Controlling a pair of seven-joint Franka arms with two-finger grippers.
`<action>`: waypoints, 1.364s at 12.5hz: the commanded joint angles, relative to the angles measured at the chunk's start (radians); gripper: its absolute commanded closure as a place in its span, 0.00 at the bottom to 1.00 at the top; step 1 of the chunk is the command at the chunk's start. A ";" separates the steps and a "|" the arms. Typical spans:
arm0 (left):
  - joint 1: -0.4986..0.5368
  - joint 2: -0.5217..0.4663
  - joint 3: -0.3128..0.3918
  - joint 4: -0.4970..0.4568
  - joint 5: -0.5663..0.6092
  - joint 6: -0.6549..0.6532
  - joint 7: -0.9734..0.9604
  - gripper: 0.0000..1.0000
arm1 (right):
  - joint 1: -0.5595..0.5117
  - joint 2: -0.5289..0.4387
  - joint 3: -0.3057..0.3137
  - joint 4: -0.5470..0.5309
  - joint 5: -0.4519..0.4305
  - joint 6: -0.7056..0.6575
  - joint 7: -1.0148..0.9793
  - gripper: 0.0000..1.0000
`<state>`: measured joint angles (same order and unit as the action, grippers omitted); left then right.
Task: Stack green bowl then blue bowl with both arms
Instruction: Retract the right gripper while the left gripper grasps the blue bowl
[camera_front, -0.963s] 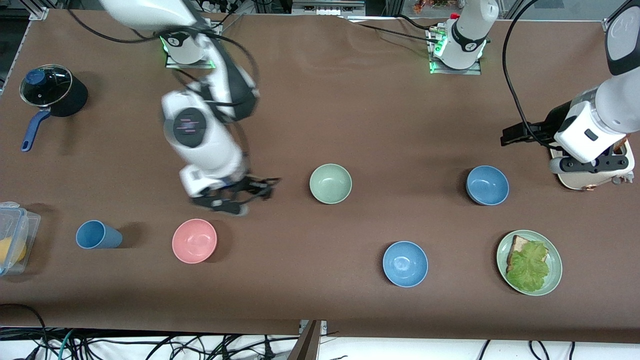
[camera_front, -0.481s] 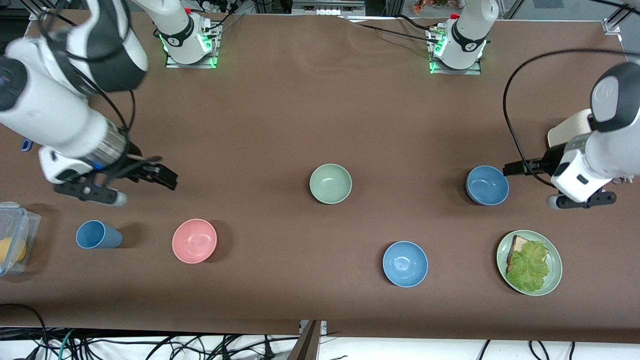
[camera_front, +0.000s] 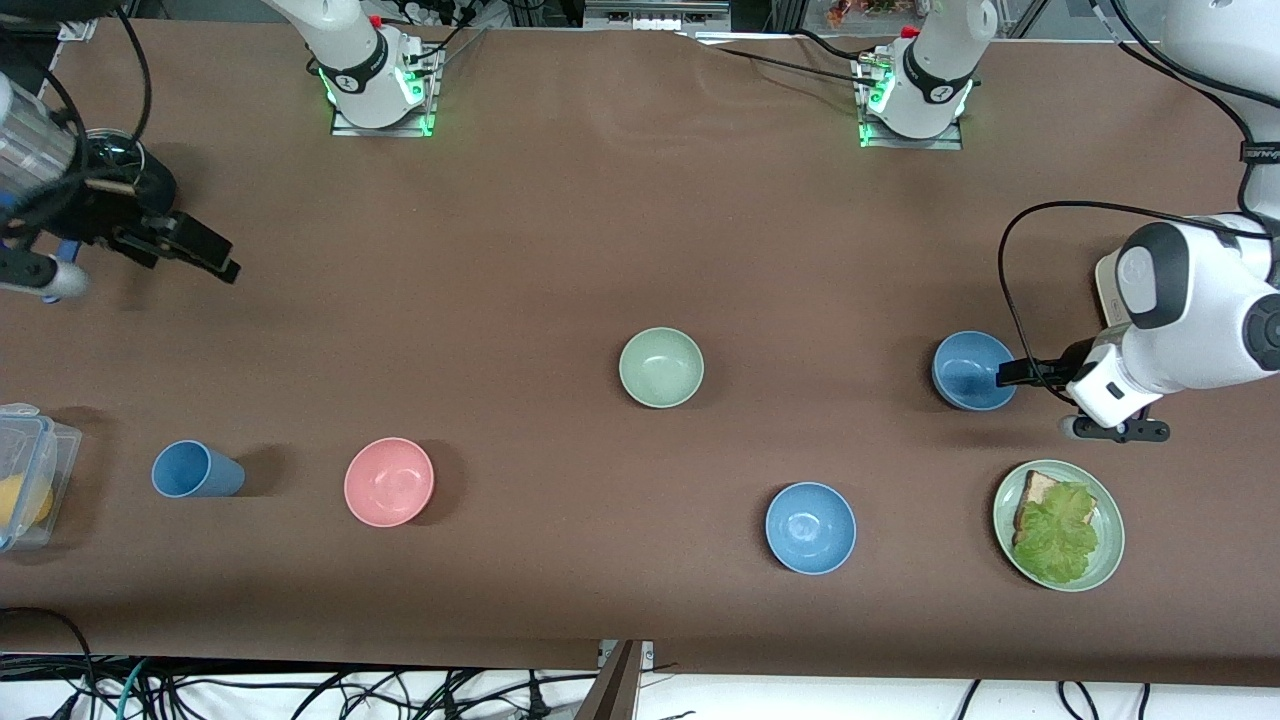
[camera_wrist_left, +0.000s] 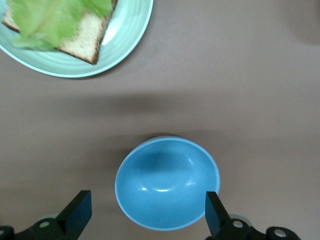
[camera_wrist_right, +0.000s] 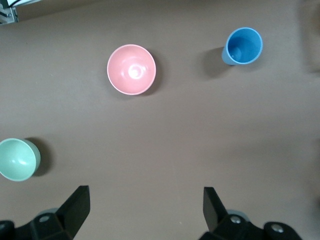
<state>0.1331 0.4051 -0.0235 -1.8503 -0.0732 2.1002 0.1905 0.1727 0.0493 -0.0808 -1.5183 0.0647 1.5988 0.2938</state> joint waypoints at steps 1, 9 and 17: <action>0.029 -0.023 -0.004 -0.108 -0.002 0.114 0.090 0.01 | -0.001 -0.049 -0.002 -0.065 0.014 0.006 -0.024 0.00; 0.066 0.034 -0.003 -0.219 -0.109 0.300 0.201 0.11 | -0.002 0.004 0.001 -0.042 -0.002 -0.025 -0.022 0.00; 0.076 0.040 -0.001 -0.205 -0.158 0.288 0.276 1.00 | -0.009 0.001 -0.083 0.026 -0.048 -0.083 -0.030 0.00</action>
<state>0.2026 0.4450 -0.0228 -2.0631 -0.1997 2.3917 0.4231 0.1644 0.0467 -0.1716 -1.5073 0.0212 1.5479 0.2646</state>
